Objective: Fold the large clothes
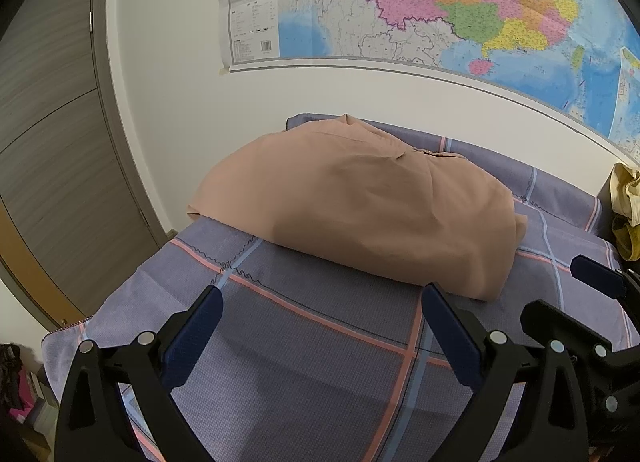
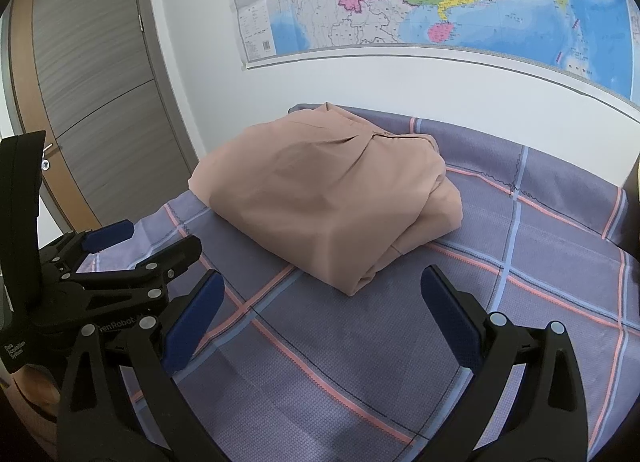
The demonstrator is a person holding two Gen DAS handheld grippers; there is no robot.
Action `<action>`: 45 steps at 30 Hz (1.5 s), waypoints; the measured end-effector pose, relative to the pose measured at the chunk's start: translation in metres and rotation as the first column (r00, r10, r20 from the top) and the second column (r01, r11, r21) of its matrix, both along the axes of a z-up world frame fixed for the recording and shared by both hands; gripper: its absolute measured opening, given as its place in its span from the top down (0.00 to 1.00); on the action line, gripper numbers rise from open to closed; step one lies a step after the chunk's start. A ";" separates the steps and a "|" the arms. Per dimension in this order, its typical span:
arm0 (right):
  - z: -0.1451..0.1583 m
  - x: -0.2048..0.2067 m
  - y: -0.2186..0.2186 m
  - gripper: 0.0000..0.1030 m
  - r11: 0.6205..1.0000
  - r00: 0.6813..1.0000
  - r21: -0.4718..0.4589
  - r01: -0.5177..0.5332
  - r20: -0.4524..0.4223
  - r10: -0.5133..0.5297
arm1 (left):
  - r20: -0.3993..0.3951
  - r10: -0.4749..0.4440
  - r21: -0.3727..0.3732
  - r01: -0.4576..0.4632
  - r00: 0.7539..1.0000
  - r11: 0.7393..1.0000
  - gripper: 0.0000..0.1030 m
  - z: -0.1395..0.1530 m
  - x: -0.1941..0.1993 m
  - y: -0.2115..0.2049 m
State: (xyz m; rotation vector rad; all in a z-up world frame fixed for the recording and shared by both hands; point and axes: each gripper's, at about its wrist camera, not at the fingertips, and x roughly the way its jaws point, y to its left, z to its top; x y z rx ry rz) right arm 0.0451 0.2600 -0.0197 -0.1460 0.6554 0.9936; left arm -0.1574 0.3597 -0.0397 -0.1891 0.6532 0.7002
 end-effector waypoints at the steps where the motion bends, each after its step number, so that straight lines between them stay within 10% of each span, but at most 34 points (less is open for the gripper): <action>1: 0.000 0.000 0.000 0.06 1.000 1.000 -0.001 0.002 0.000 -0.002 | 0.000 0.001 0.000 -0.001 1.000 1.000 0.07 0.000 0.000 0.000; 45: 0.001 0.001 0.000 0.05 1.000 1.000 0.007 0.005 0.005 -0.005 | -0.010 0.015 0.000 -0.015 1.000 1.000 0.07 -0.003 0.005 0.000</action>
